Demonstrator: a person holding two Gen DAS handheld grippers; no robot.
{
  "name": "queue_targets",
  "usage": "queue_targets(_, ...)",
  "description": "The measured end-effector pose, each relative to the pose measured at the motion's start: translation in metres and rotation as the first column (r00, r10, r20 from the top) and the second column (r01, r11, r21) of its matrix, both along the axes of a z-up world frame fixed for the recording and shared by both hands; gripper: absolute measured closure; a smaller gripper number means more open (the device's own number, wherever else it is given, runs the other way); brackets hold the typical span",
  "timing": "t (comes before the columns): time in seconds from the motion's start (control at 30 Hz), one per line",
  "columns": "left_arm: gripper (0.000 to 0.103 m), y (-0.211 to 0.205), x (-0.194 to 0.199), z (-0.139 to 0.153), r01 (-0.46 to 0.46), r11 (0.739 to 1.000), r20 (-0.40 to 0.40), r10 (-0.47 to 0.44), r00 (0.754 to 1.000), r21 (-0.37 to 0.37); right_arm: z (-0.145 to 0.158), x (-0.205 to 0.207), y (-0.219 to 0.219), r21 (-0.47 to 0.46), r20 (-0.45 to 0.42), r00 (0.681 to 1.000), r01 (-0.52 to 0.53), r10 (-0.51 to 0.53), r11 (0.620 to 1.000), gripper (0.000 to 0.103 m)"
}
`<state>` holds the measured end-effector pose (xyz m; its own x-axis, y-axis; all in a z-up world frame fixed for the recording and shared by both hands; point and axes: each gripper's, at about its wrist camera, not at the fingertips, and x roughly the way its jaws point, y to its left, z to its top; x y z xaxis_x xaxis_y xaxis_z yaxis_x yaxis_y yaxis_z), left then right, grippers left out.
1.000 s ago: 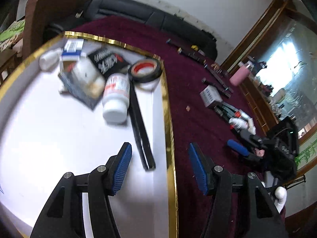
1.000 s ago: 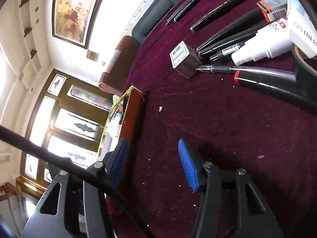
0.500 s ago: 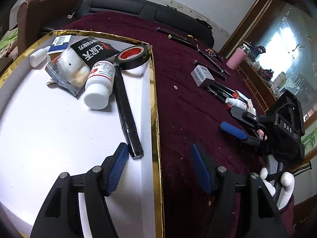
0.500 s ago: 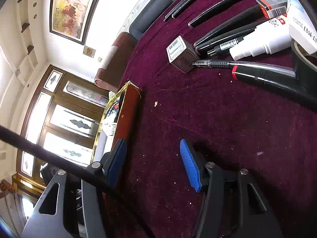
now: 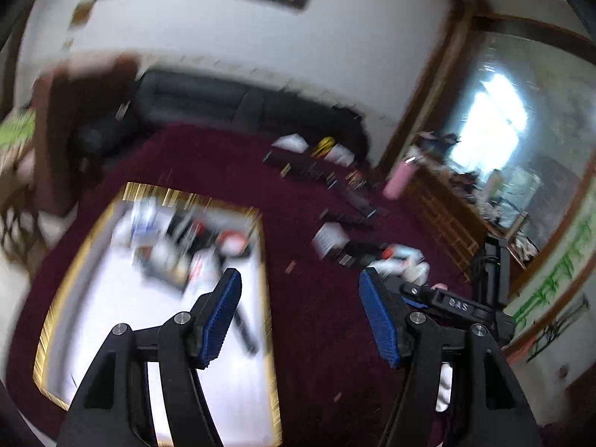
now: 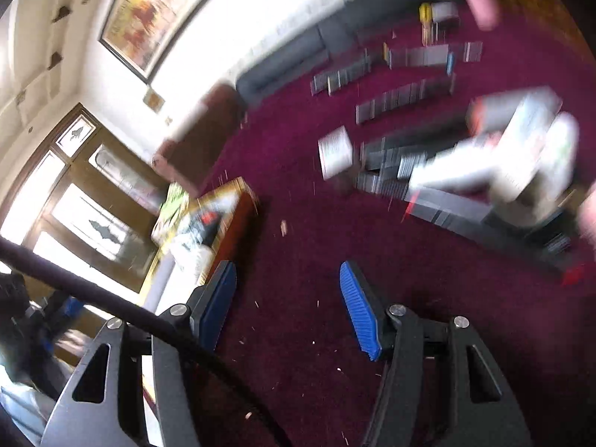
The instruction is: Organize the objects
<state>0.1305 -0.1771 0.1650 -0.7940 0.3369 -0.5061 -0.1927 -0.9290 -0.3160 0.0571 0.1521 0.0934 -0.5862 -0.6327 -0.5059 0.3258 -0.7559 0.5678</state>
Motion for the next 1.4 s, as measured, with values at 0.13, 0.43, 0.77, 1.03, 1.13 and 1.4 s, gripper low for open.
queue_targets(0.13, 0.044, 0.037, 0.009, 0.09, 0.091, 0.994, -0.2, -0.1, 0.975, -0.053, 0.104, 0.058, 0.049, 0.079, -0.277, 0.954, 0.143, -0.116, 0.987, 0.045)
queue_targets(0.43, 0.044, 0.112, 0.023, 0.246, 0.24, 0.968, -0.399, -0.251, 0.882, -0.077, 0.307, 0.17, 0.111, 0.114, -0.624, 0.744, 0.389, -0.239, 0.914, 0.022)
queue_targets(0.77, 0.011, 0.09, 0.002, 0.33, 0.111, 0.992, -0.485, -0.129, 0.865, -0.067, 0.41, 0.138, 0.124, 0.192, -0.613, 0.75, 0.445, -0.247, 0.874, 0.0)
queue_targets(1.03, 0.011, 0.08, -0.085, 0.183, 0.158, 0.986, -0.175, -0.166, 0.971, -0.059, 0.219, 0.007, 0.037, 0.318, -0.19, 0.982, 0.082, -0.021, 0.944, 0.0)
queue_targets(1.13, 0.011, 0.071, -0.104, 0.088, 0.182, 0.983, -0.008, -0.182, 0.983, -0.013, 0.145, -0.04, -0.007, 0.346, -0.038, 0.998, -0.031, 0.047, 0.938, 0.005)
queue_targets(1.4, 0.011, 0.025, -0.07, -0.061, 0.165, 0.97, 0.248, -0.207, 0.946, 0.181, -0.005, -0.167, -0.115, 0.581, 0.181, 0.984, -0.107, 0.0, 0.807, 0.029)
